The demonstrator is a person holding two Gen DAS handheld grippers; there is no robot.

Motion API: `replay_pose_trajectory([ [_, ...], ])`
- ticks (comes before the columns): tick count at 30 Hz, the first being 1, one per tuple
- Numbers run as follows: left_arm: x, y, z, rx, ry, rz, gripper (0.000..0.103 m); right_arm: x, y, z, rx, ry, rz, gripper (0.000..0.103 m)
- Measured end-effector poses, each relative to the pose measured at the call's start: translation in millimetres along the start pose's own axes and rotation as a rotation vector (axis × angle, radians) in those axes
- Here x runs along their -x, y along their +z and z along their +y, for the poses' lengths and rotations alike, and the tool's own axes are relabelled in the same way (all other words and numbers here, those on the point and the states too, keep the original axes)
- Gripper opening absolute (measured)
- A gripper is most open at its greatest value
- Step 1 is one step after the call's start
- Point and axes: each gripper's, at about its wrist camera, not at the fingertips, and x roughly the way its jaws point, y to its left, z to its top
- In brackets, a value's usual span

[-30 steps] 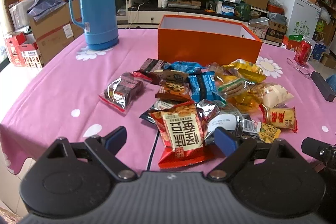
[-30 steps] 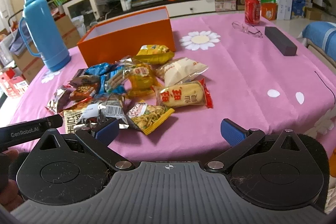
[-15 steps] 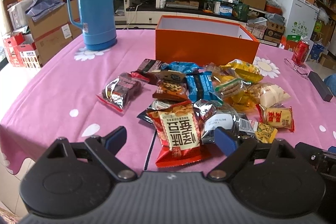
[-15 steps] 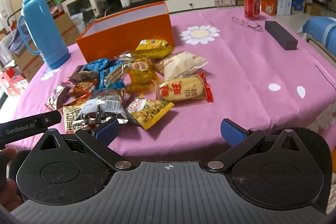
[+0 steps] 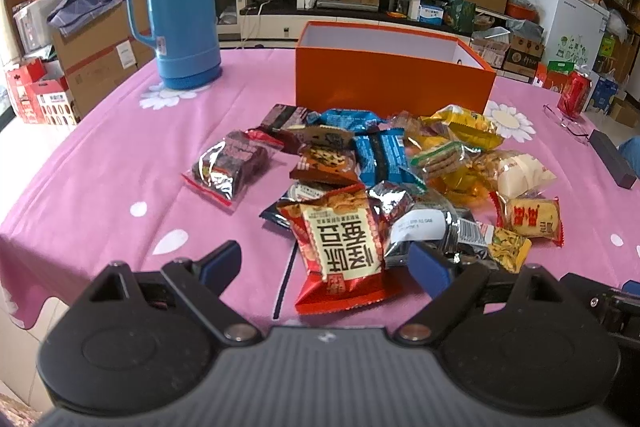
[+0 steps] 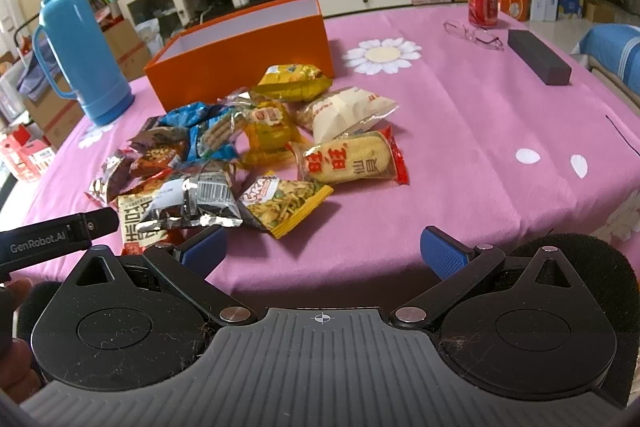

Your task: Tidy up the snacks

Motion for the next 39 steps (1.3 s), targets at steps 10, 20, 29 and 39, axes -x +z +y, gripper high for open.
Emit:
replay_pose_trajectory([
  [10, -8.1, -2.3, 1.0, 0.003, 0.001, 0.024, 0.090, -7.0, -1.8, 0.0, 0.000, 0.003, 0.020, 0.091],
  [20, -21.1, -4.5, 0.4, 0.003, 0.011, 0.060, 0.090, -18.2, -4.3, -2.7, -0.008, 0.002, 0.049, 0.091],
  [29, -26.3, -4.2, -2.1, -0.002, 0.011, 0.072, 0.090, -24.7, -5.2, -4.9, -0.013, 0.004, 0.065, 0.091],
  [39, -27.7, -6.9, -2.2, -0.002, 0.008, 0.075, 0.090, -22.8, -5.0, -4.1, -0.010, 0.002, 0.058, 0.091],
])
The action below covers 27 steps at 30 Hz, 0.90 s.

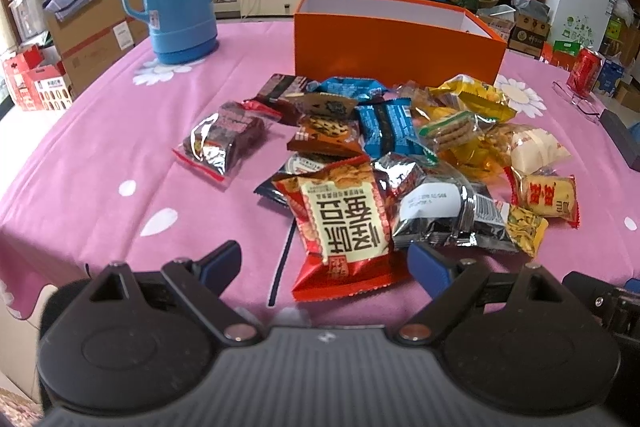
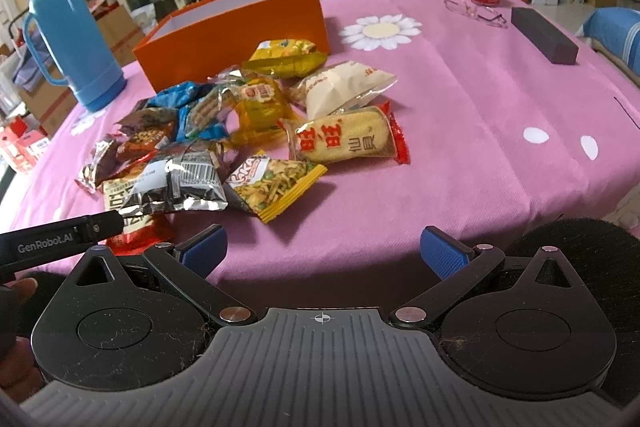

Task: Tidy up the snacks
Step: 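Grasp the red-and-yellow snack bag with the left gripper while the right gripper grasps the yellow KAKA chip bag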

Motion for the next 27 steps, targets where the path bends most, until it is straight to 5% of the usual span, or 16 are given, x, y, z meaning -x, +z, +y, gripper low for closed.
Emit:
replay_pose_trajectory([
  [9, -28.0, -1.9, 10.6, -0.007, -0.045, 0.043, 0.090, -13.8, 6.8, 8.2, 0.049, -0.022, -0.020, 0.091],
  [17, -59.4, 10.0, 16.0, -0.023, -0.114, 0.043, 0.089, -61.1, 27.0, 50.9, 0.270, 0.005, 0.007, 0.091],
  [27, -105.3, 56.3, -16.2, -0.135, -0.033, -0.026, 0.089, -108.6, 73.8, 33.2, 0.243, -0.060, 0.014, 0.091],
])
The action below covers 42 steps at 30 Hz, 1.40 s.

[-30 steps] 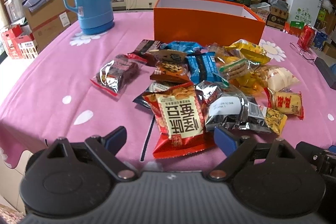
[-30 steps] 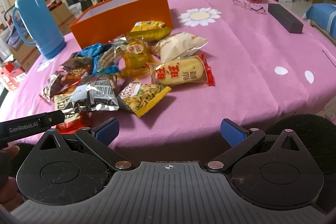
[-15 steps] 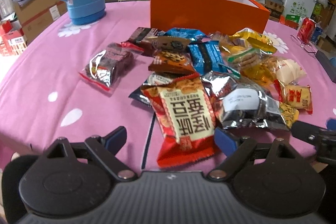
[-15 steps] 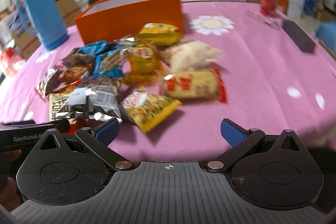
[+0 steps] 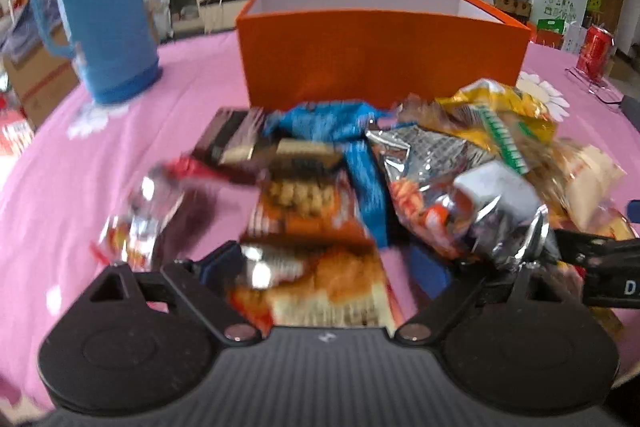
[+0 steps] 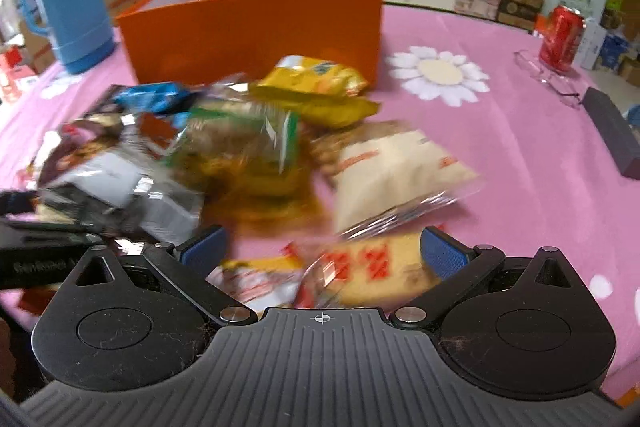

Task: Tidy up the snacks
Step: 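Grasp the red-and-yellow snack bag with the left gripper while the right gripper grasps the yellow KAKA chip bag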

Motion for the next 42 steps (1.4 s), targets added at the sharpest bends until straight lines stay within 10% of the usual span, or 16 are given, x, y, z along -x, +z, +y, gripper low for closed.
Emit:
replay_pose_trajectory([
  [11, -0.1, 30.4, -0.7, -0.009, 0.008, -0.082, 0.089, -9.8, 12.5, -54.6, -0.102, -0.147, 0.000, 0.091],
  [20, 54.9, -27.6, 41.2, 0.165, -0.059, 0.006, 0.089, 29.7, -40.3, -48.5, -0.167, -0.006, -0.016, 0.091],
  [33, 49.0, -30.9, 24.8, 0.126, -0.090, 0.029, 0.089, 32.3, -55.2, -61.7, -0.296, 0.131, -0.033, 0.087],
  [42, 45.0, -35.8, 30.4, 0.119, -0.096, 0.043, 0.089, 36.7, -52.6, -1.9, -0.079, 0.240, 0.008, 0.064],
])
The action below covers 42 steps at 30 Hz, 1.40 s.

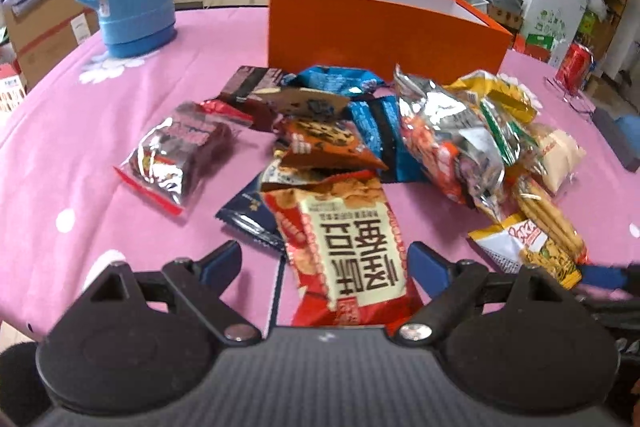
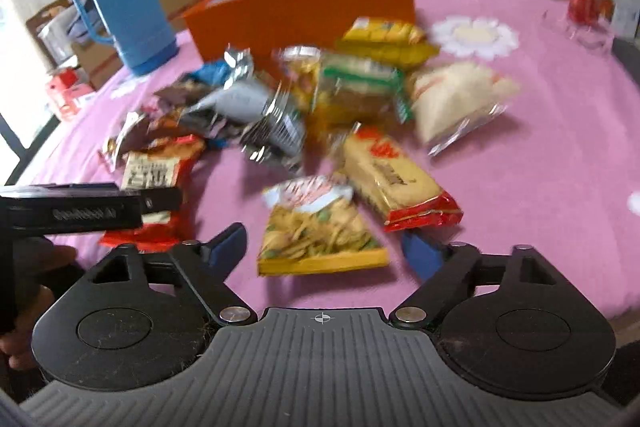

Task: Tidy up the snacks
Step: 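Grasp the red-and-yellow snack bag with the left gripper while the right gripper grasps the yellow KAKA chip bag, then drop both held snack bags into the orange box, opening both grippers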

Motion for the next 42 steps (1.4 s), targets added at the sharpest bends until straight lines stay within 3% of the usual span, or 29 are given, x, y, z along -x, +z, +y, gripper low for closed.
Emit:
replay_pose_trajectory([
  [4, -6.4, -0.6, 1.9, 0.038, -0.046, 0.031, 0.089, -9.0, 0.4, 1.4, -0.011, 0.004, 0.004, 0.062],
  [10, -10.7, -6.0, -1.4, 0.022, -0.035, 0.051, 0.089, -16.6, 5.7, -1.3, -0.077, 0.081, -0.008, 0.063],
  [13, -9.2, -5.8, -2.2, 0.015, -0.048, 0.049, 0.087, -18.9, 3.5, 9.0, 0.000, 0.040, -0.015, 0.063],
  [15, -9.7, -6.4, -1.7, 0.015, -0.059, 0.047, 0.078, -21.0, 0.7, 18.1, 0.068, -0.001, -0.023, 0.061],
  [18, -5.8, -7.2, -2.4, 0.011, -0.099, 0.036, 0.062, -23.9, -5.9, 28.6, 0.183, -0.091, -0.045, 0.038],
  [22, 5.8, -7.8, 4.5, 0.024, -0.123, 0.023, 0.059, -13.9, -8.2, 26.2, 0.181, -0.072, -0.043, 0.021],
  [24, 12.5, -6.4, 10.5, 0.040, -0.127, 0.008, 0.059, -4.6, -7.9, 22.2, 0.149, -0.040, -0.043, 0.018],
  [33, 36.4, 26.8, 32.0, 0.113, -0.135, -0.096, 0.059, 23.8, 15.4, 23.8, 0.038, 0.115, -0.127, 0.017],
  [42, 29.0, 55.0, 29.6, 0.115, -0.164, -0.115, 0.059, 53.0, 52.2, 27.0, 0.056, 0.108, -0.283, 0.017],
])
